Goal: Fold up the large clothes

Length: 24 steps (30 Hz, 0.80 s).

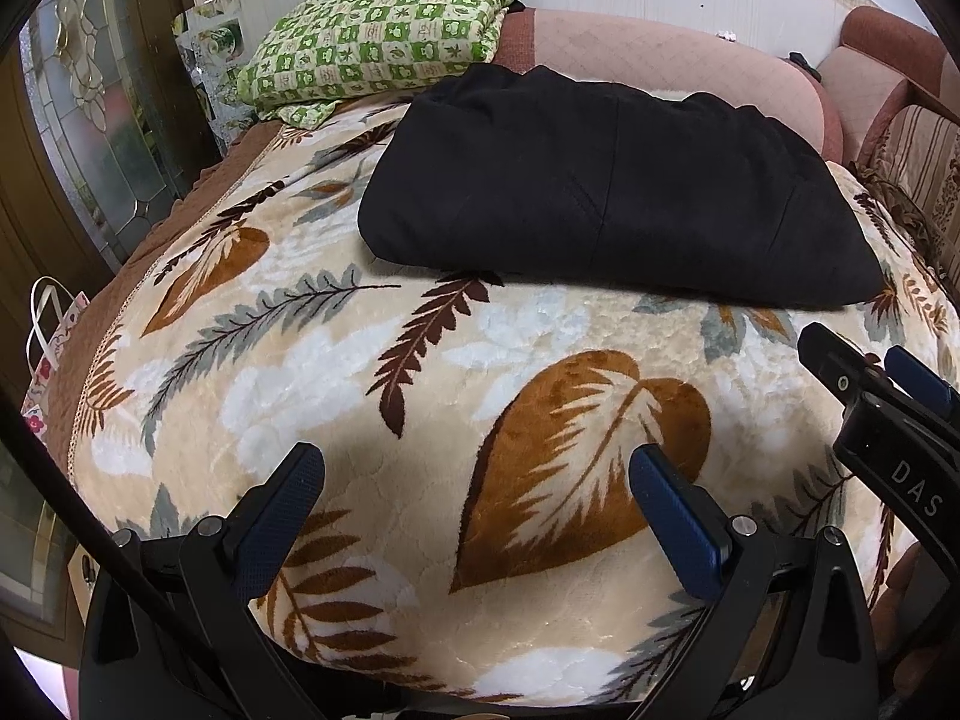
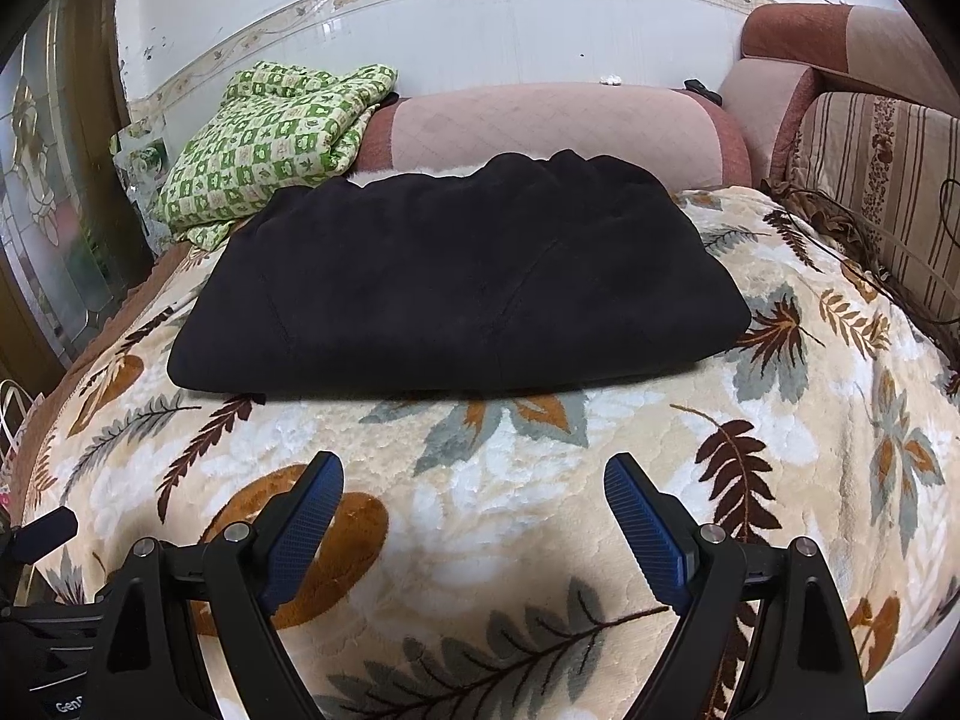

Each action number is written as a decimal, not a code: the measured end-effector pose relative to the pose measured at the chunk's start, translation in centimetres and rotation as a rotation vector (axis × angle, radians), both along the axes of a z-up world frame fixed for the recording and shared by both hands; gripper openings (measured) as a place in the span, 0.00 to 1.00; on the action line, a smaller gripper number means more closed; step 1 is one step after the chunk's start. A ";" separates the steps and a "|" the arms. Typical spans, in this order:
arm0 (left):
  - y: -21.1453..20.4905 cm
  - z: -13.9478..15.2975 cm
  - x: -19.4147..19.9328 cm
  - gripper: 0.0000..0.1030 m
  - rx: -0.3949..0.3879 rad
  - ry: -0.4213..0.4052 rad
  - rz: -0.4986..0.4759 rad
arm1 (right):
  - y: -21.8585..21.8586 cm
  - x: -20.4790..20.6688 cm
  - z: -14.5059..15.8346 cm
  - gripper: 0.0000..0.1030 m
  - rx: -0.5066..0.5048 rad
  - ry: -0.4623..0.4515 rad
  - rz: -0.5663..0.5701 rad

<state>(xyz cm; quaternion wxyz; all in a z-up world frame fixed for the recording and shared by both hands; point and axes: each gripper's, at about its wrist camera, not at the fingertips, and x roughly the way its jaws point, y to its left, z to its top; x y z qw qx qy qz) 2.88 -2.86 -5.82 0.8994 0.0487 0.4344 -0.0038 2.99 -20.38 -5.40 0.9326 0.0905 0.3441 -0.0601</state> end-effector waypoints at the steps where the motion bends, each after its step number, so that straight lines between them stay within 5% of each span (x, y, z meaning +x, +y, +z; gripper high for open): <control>1: 0.0 0.0 0.0 0.98 0.001 0.001 0.001 | 0.0 0.0 0.0 0.89 -0.001 -0.001 0.000; 24: 0.4 -0.7 0.2 0.98 0.002 0.016 0.010 | 0.1 -0.1 0.1 0.90 -0.033 -0.014 0.003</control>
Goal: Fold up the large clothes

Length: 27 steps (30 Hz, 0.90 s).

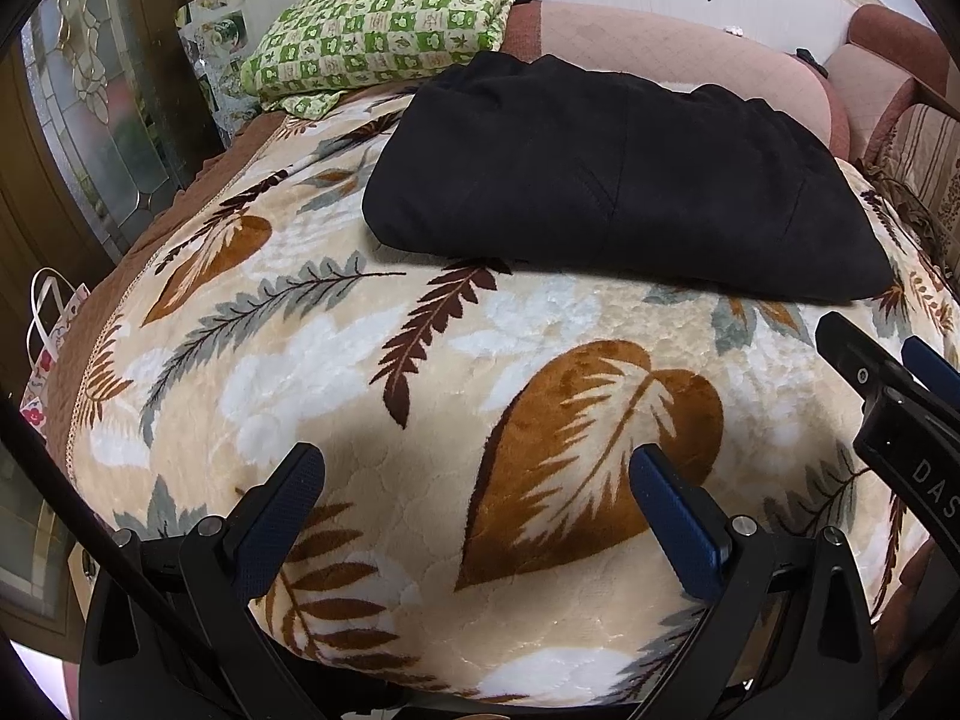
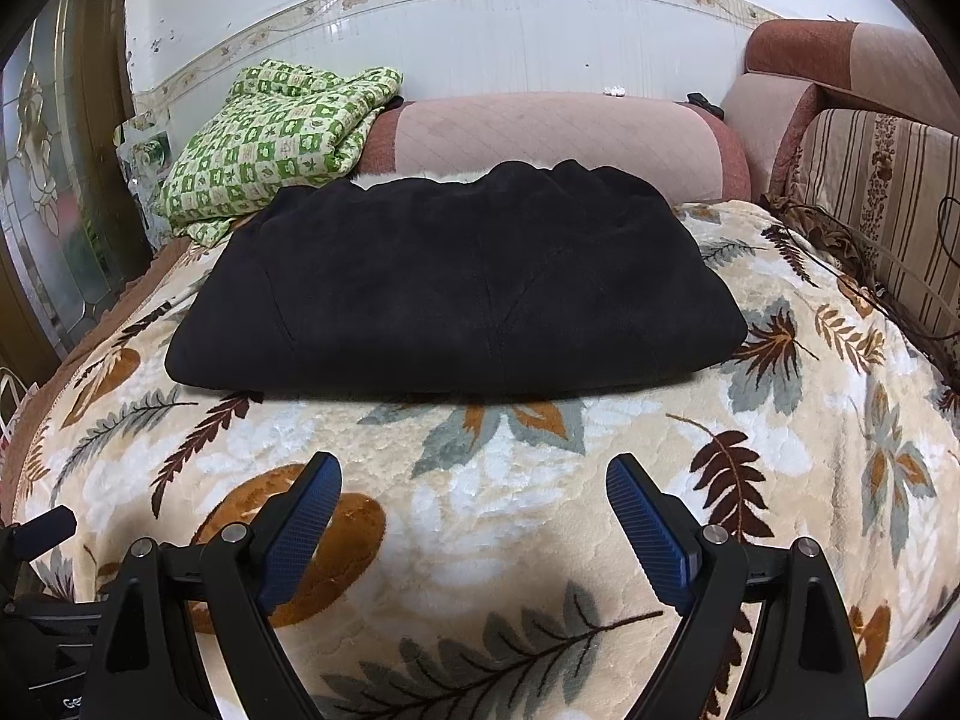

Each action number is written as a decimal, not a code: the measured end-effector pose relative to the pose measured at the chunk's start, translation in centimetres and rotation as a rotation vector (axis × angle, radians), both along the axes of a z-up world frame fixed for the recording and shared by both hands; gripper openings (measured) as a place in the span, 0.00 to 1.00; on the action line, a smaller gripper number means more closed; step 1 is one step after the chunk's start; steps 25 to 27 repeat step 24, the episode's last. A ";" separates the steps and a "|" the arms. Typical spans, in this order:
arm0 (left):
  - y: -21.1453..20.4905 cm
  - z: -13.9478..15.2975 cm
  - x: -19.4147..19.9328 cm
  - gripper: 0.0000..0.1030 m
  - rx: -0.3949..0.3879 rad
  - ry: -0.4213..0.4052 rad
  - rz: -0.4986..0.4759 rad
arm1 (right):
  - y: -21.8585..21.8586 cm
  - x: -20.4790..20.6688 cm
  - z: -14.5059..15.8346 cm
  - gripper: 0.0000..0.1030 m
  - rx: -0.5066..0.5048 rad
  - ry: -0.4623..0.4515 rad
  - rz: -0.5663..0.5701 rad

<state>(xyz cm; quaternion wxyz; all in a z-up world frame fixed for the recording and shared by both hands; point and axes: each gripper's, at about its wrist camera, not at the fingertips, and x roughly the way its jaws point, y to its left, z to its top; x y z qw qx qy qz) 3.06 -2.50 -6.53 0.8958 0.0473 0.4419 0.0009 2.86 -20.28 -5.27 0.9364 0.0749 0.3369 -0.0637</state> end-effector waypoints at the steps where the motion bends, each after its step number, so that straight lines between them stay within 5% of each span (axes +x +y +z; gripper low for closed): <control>1: -0.1 0.0 0.0 0.98 0.000 0.000 0.000 | 0.0 0.0 0.0 0.90 -0.001 -0.001 -0.001; 27: -0.1 -0.4 0.1 0.98 -0.018 0.022 -0.004 | -0.2 0.0 -0.1 0.91 -0.001 0.006 0.007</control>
